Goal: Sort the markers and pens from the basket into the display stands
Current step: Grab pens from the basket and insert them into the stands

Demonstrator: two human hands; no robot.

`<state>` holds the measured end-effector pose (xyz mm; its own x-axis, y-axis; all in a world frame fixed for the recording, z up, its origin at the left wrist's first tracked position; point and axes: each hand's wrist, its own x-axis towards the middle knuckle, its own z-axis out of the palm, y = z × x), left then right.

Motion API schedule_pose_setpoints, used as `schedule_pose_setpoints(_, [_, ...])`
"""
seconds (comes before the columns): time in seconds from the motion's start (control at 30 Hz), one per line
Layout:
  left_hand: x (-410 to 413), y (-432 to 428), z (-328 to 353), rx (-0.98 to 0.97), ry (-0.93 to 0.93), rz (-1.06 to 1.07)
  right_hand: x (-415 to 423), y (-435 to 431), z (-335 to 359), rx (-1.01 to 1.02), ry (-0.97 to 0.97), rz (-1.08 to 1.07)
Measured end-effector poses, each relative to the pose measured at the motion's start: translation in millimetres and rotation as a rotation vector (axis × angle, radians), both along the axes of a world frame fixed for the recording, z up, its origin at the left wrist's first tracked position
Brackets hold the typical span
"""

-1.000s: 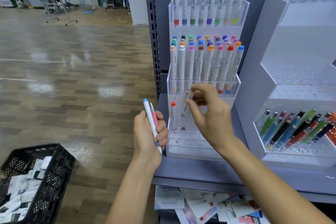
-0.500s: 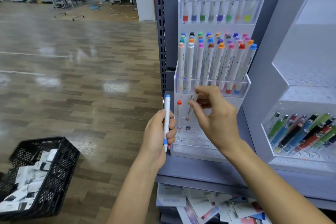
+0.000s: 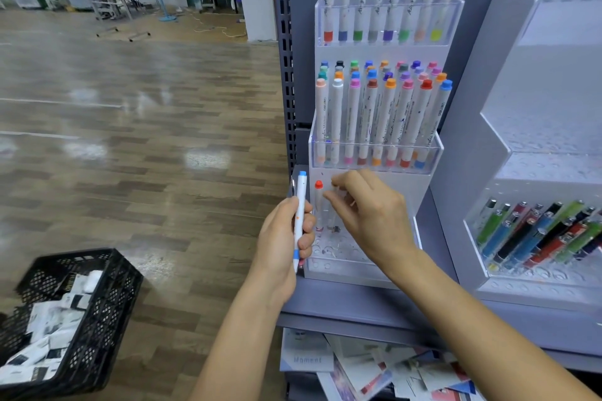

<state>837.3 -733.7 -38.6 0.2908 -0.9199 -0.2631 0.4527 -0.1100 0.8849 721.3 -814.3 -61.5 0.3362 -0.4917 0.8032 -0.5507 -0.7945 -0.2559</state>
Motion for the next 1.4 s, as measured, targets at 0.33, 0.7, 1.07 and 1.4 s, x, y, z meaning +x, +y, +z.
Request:
schedule_pose_setpoints(0.33, [-2.9, 7.0, -1.5, -0.177, -0.081, -0.032, -8.0, 23.1, 13.8, 0.342, -0.279, 0.135])
schedule_pose_setpoints(0.7, [-2.7, 6.3, -2.4, -0.267, -0.486, 0.022, -25.3, 23.9, 54.7, 0.391, -0.609, 0.256])
schedule_pose_setpoints(1.07, [1.9, 9.5, -4.6, -0.175, -0.468, 0.124, -18.9, 6.5, 16.1, 0.069, -0.153, 0.107])
schedule_pose_setpoints(1.4, [-0.9, 13.2, -0.4, -0.212, -0.417, 0.118, -11.9, 6.5, 5.0, 0.100, -0.056, 0.046])
